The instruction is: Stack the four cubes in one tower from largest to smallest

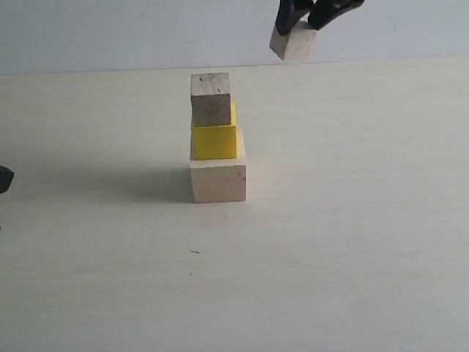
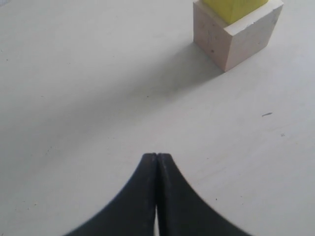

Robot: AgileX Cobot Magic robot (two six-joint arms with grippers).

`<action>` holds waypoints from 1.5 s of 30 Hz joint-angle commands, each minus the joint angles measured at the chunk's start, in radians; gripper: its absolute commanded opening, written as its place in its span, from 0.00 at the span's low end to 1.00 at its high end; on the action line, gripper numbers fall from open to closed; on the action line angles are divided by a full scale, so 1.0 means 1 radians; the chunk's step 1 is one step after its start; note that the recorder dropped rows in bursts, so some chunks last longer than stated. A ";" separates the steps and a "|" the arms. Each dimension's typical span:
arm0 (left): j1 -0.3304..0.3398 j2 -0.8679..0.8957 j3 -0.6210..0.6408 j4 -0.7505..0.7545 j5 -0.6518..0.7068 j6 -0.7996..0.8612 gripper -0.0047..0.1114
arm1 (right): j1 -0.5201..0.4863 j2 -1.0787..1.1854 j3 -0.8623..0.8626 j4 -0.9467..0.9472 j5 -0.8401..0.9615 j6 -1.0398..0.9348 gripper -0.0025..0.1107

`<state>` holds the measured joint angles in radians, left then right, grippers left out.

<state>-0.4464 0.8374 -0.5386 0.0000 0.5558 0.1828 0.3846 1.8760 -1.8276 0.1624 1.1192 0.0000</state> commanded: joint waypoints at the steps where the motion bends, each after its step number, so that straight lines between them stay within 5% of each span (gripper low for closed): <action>1: 0.004 -0.004 0.003 -0.025 -0.014 -0.007 0.04 | 0.066 -0.084 -0.006 -0.003 0.016 0.097 0.02; 14: 0.004 -0.004 0.003 -0.029 -0.014 -0.033 0.04 | 0.286 -0.093 -0.006 -0.142 -0.001 0.400 0.02; 32: 0.004 -0.004 0.003 -0.092 -0.014 -0.033 0.04 | 0.302 -0.037 -0.006 -0.162 -0.029 0.534 0.02; 38: 0.004 -0.004 0.003 -0.092 -0.012 -0.033 0.04 | 0.302 -0.057 -0.006 -0.098 -0.041 0.282 0.02; 45: 0.004 -0.006 0.003 -0.092 -0.010 -0.033 0.04 | 0.300 -0.068 -0.006 -0.089 0.036 -0.406 0.02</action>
<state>-0.4464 0.8374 -0.5386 -0.0821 0.5553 0.1565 0.6848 1.8175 -1.8276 0.0678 1.1140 -0.1375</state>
